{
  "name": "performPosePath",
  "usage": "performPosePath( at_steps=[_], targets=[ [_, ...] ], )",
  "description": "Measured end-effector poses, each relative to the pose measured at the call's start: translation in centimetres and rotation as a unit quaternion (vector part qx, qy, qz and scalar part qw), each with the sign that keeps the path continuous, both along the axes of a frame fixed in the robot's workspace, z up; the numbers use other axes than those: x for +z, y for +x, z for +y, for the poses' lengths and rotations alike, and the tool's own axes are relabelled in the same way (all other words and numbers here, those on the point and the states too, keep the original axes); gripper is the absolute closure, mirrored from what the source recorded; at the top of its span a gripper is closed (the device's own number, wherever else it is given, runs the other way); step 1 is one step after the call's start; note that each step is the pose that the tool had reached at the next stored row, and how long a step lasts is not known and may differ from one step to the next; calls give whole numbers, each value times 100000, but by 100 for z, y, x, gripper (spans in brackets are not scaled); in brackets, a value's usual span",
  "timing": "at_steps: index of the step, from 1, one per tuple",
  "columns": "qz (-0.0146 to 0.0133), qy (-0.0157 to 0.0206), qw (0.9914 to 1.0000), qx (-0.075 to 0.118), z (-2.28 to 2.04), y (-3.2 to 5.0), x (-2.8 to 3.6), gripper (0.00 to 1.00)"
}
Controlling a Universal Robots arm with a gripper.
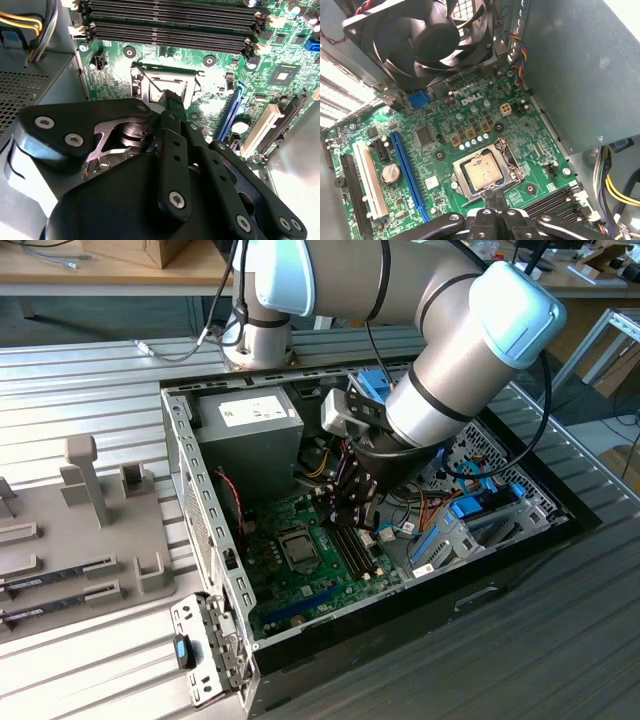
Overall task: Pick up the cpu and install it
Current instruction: 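Install the first cpu locking lever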
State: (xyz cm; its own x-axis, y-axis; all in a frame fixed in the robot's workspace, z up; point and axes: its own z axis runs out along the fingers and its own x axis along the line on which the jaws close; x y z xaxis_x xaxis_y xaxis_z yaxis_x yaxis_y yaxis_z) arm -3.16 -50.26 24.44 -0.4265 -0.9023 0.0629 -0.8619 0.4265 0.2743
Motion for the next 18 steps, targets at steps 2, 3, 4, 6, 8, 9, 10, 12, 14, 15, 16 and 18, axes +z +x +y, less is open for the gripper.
performPosePath(
  at_steps=[2,3,4,6,8,9,10,12,14,15,16,18],
  targets=[
    [1,-235,100000,-5,-6,0,-6,89],
    [1,-345,99999,-3,-8,0,-8,89],
    [-1,-463,99999,-1,-12,0,-11,89],
    [0,-583,99998,-2,-13,0,-15,89],
    [0,-774,99997,4,-14,1,-20,89],
    [1,-873,99996,3,-14,1,-24,89],
    [1,-939,99996,0,-15,0,-26,89],
    [2,-1095,99994,1,-17,0,-32,89],
    [0,-1274,99992,-1,-18,0,-45,89],
    [2,-1374,99991,0,-20,0,-52,89],
    [1,-1573,99988,-2,-24,0,-68,89],
    [0,-1647,99986,-4,-26,0,-77,89]
  ],
)
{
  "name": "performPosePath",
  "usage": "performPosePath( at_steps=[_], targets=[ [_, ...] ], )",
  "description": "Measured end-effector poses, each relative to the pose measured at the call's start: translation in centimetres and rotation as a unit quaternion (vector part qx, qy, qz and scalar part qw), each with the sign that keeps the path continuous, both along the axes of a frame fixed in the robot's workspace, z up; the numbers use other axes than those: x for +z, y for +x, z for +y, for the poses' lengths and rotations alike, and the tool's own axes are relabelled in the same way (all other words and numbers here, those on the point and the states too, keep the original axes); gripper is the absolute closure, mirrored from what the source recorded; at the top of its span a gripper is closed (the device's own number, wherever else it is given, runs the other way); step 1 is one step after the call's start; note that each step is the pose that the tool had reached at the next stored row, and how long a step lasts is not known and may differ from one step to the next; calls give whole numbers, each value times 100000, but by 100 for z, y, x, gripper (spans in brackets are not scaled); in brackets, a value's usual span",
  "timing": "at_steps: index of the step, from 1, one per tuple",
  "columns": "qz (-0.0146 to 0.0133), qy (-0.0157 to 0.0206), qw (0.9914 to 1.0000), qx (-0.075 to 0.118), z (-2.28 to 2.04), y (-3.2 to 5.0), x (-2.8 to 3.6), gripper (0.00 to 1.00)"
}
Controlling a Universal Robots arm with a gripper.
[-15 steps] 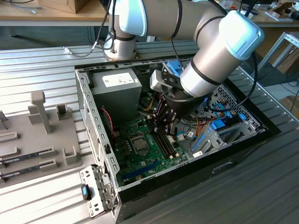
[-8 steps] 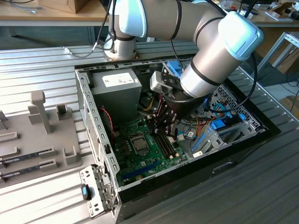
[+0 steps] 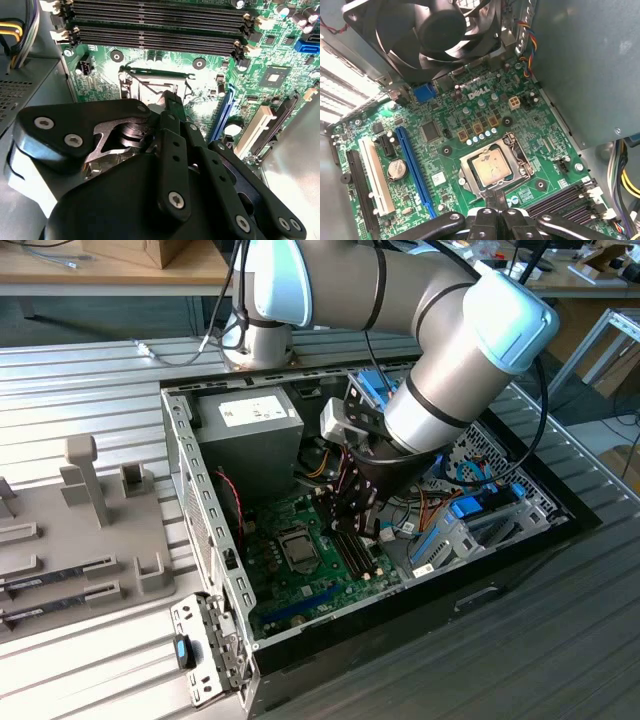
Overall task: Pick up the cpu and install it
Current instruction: 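Install the first cpu locking lever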
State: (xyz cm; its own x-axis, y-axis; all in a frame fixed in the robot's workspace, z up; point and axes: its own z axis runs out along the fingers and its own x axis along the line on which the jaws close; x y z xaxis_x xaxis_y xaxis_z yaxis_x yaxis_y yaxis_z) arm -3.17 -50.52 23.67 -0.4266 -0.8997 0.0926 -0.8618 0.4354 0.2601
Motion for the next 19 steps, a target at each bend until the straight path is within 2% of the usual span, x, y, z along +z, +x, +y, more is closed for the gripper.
performPosePath(
  at_steps=[19],
  targets=[
    [0,-848,99996,1,-13,0,-103,89]
  ],
)
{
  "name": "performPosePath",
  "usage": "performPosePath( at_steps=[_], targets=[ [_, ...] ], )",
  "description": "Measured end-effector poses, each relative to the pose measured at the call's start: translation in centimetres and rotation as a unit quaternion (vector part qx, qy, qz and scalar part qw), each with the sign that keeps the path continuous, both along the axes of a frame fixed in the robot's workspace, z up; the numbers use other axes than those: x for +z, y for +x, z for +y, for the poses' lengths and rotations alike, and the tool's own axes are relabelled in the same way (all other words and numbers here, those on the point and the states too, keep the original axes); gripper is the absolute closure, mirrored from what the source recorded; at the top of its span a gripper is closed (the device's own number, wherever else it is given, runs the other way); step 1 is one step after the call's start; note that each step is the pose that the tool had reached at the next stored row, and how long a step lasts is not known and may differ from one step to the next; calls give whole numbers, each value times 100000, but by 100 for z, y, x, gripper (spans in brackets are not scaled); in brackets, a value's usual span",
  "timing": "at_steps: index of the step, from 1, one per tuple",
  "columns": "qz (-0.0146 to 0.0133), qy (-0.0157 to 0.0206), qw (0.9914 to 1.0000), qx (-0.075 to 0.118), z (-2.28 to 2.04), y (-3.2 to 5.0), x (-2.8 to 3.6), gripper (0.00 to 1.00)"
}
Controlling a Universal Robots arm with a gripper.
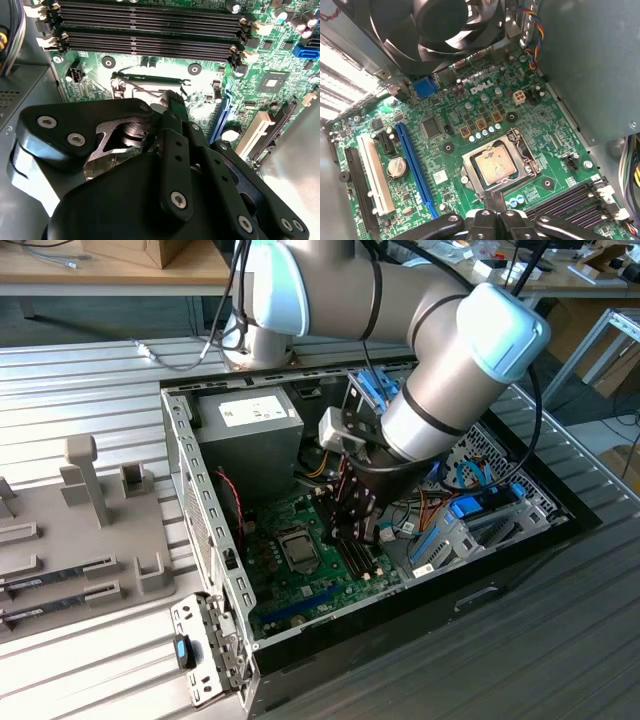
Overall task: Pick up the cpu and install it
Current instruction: 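Install the first cpu locking lever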
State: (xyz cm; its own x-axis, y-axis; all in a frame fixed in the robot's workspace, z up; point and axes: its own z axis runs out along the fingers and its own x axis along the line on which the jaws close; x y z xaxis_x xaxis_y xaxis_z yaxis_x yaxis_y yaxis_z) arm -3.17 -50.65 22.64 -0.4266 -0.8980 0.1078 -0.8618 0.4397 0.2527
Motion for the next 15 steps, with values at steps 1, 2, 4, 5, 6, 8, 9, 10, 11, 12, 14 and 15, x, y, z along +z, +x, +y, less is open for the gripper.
performPosePath(
  at_steps=[1,2,4,5,6,8,9,10,11,12,14,15],
  targets=[
    [1,-42,100000,2,0,0,-5,89],
    [1,-89,100000,2,0,0,-10,89],
    [0,-173,100000,2,0,-1,-19,89],
    [0,-238,100000,3,-1,-1,-25,89],
    [0,-343,99999,3,-1,-1,-34,89],
    [0,-464,99999,0,-1,-1,-43,89],
    [-1,-548,99998,1,-2,-1,-49,89],
    [0,-607,99998,1,-2,-1,-53,89],
    [0,-710,99997,1,-3,-1,-60,89],
    [1,-763,99997,2,-3,-1,-64,89],
    [0,-851,99996,4,-5,-1,-75,89],
    [3,-879,99996,2,-5,-1,-80,89]
  ],
)
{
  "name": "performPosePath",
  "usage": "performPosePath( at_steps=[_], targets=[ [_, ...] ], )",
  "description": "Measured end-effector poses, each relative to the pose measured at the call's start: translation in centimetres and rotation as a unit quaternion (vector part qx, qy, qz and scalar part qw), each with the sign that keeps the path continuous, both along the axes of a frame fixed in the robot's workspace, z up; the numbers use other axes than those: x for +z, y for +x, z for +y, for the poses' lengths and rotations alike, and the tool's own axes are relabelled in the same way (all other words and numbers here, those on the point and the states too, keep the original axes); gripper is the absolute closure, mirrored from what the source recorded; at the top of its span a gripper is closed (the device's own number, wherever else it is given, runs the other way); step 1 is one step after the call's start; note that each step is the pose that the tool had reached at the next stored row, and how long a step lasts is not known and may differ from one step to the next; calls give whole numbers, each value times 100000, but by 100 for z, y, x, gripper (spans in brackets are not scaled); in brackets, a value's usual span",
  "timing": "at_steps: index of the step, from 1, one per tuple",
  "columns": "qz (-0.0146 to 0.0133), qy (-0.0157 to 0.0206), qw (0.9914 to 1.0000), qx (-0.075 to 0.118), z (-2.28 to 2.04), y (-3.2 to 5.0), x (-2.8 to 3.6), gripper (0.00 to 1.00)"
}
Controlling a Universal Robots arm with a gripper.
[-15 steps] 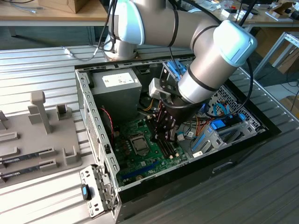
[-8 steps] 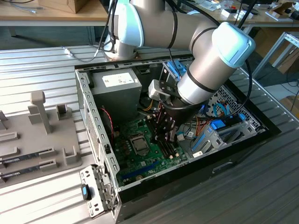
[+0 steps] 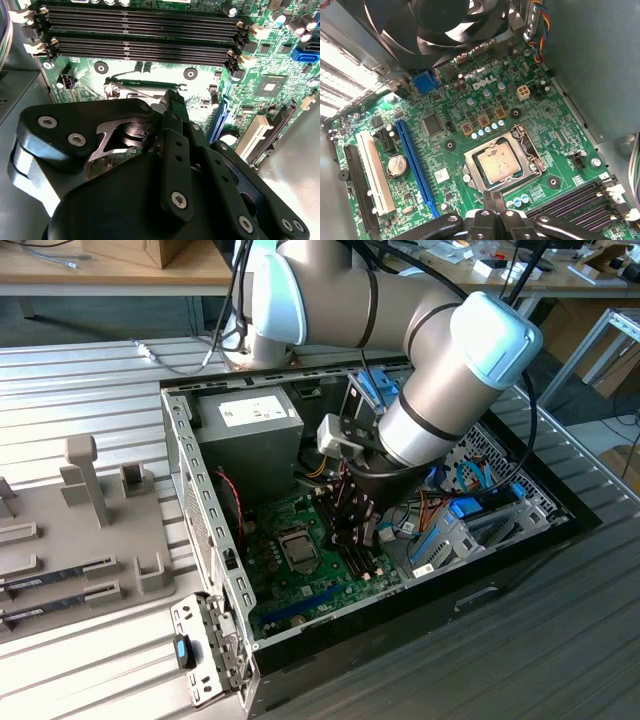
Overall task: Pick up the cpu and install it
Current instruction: 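Install the first cpu locking lever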
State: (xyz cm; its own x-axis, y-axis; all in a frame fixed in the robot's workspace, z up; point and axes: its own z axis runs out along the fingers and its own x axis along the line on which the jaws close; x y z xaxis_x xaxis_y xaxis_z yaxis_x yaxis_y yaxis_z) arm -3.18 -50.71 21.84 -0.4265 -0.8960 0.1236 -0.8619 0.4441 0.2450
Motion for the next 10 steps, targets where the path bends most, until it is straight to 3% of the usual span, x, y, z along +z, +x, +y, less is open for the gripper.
performPosePath(
  at_steps=[10],
  targets=[
    [-2,-521,99999,1,-9,0,-99,89]
  ],
)
